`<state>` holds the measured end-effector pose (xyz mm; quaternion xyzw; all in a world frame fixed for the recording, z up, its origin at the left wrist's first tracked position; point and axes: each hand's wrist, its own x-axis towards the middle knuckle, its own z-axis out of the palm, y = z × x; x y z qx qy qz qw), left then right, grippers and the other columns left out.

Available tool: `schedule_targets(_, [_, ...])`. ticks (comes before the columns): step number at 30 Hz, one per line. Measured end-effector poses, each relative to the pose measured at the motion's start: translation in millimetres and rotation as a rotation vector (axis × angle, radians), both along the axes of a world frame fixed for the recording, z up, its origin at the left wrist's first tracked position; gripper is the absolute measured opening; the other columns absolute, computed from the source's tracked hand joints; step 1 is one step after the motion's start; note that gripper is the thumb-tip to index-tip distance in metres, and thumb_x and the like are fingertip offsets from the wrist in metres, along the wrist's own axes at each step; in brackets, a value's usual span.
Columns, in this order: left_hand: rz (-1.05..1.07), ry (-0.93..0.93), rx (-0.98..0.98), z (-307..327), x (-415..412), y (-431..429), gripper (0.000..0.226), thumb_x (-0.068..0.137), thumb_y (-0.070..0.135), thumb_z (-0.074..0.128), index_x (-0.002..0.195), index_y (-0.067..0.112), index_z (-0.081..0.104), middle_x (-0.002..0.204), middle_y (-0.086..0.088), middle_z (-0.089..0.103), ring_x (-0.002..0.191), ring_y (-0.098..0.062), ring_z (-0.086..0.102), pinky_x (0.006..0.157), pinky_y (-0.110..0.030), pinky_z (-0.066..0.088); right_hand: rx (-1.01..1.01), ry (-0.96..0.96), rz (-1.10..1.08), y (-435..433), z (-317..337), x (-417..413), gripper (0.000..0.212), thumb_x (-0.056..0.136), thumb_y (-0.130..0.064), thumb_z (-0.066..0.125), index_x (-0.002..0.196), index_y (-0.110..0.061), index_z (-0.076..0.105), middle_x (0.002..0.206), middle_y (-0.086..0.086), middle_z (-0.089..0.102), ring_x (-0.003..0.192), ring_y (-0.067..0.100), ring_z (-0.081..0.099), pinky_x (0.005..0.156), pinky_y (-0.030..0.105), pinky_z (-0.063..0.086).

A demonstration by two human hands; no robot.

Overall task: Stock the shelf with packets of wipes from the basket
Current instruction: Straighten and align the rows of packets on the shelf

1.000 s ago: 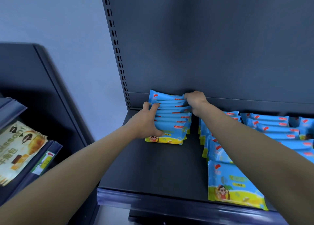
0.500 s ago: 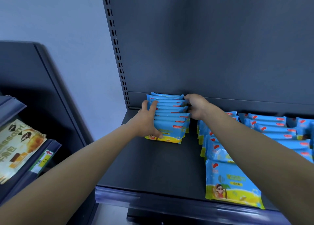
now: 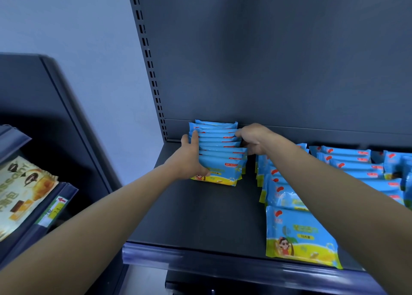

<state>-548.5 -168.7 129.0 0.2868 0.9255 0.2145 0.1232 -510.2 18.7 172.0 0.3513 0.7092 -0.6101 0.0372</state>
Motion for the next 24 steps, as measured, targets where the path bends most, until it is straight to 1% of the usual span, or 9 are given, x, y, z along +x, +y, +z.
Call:
schedule_targets(1, [0.004,0.005,-0.006,-0.2,0.4,0.0,0.127,0.065,0.034,0.081,0.146,0.017,-0.016,0.152,-0.009,-0.002,0.114,-0.028,0.051,0.084,-0.026,0.044,-0.006,-0.023,0.011,-1.1,1.9,2.3,0.014,0.096,-0.007,0.043,0.091,-0.006,0.057,0.097,0.014,0.065,0.087,0.029,0.067,0.076,0.046,0.057])
schedule_targets(3, [0.017,0.017,-0.010,-0.4,0.8,0.0,0.124,0.067,0.033,0.080,0.146,0.012,-0.014,0.152,-0.011,0.000,0.115,-0.028,0.051,0.085,-0.027,0.044,-0.012,-0.056,0.031,-4.2,4.3,4.3,0.016,0.097,-0.012,0.041,0.094,-0.008,0.057,0.095,0.013,0.064,0.091,0.031,0.066,0.081,0.050,0.055])
schedule_targets(7, [0.022,-0.005,0.005,0.9,1.9,-0.1,0.127,0.063,0.034,0.082,0.147,0.014,-0.011,0.152,-0.008,-0.001,0.118,-0.028,0.048,0.088,-0.027,0.043,-0.159,0.031,-0.087,-13.2,3.0,3.1,0.025,0.095,-0.006,0.039,0.107,-0.005,0.060,0.109,0.016,0.067,0.096,0.031,0.067,0.086,0.051,0.053])
schedule_targets(10, [0.030,-0.013,0.016,1.2,3.9,-1.6,0.129,0.060,0.036,0.084,0.147,0.015,-0.010,0.152,-0.007,-0.003,0.122,-0.028,0.045,0.090,-0.026,0.041,-0.194,0.045,-0.156,-19.6,1.6,2.2,0.028,0.094,-0.007,0.042,0.113,-0.003,0.061,0.111,0.015,0.067,0.100,0.029,0.067,0.090,0.049,0.052])
schedule_targets(13, [0.037,0.018,0.035,-0.5,6.6,-2.0,0.126,0.062,0.037,0.083,0.147,0.014,-0.007,0.152,-0.007,0.003,0.122,-0.028,0.045,0.094,-0.030,0.042,-0.172,0.049,-0.164,-19.3,4.5,5.2,0.025,0.095,-0.009,0.042,0.109,-0.006,0.062,0.100,0.014,0.069,0.092,0.028,0.068,0.084,0.049,0.054])
schedule_targets(17, [0.045,0.025,0.065,-1.3,10.2,-1.2,0.124,0.065,0.037,0.081,0.147,0.012,-0.008,0.153,-0.007,0.003,0.124,-0.027,0.043,0.097,-0.031,0.041,-0.177,0.067,-0.140,-15.6,9.8,10.3,0.022,0.093,-0.003,0.041,0.103,-0.004,0.061,0.104,0.017,0.067,0.089,0.030,0.067,0.071,0.046,0.057])
schedule_targets(21, [0.017,0.036,0.040,-1.5,11.5,-3.2,0.120,0.071,0.037,0.076,0.146,0.010,-0.014,0.153,-0.008,-0.001,0.122,-0.029,0.045,0.096,-0.031,0.041,-0.140,0.102,-0.121,-13.4,11.4,11.1,0.027,0.091,-0.001,0.042,0.110,-0.001,0.061,0.106,0.015,0.067,0.093,0.028,0.067,0.082,0.040,0.056])
schedule_targets(22, [0.009,0.041,0.020,-1.1,11.2,-3.8,0.119,0.073,0.038,0.075,0.146,0.010,-0.015,0.153,-0.008,-0.002,0.121,-0.030,0.046,0.096,-0.031,0.042,-0.111,0.115,-0.111,-12.2,12.6,11.6,0.025,0.090,-0.001,0.043,0.106,-0.002,0.062,0.103,0.012,0.066,0.089,0.025,0.066,0.081,0.035,0.055])
schedule_targets(24, [0.006,0.054,-0.019,0.0,11.1,-4.5,0.118,0.074,0.039,0.074,0.146,0.011,-0.016,0.153,-0.010,-0.004,0.119,-0.031,0.049,0.097,-0.034,0.044,-0.047,0.138,-0.098,-10.1,17.2,13.8,0.017,0.089,-0.002,0.042,0.088,-0.010,0.057,0.087,0.007,0.059,0.073,0.017,0.056,0.081,0.034,0.053])
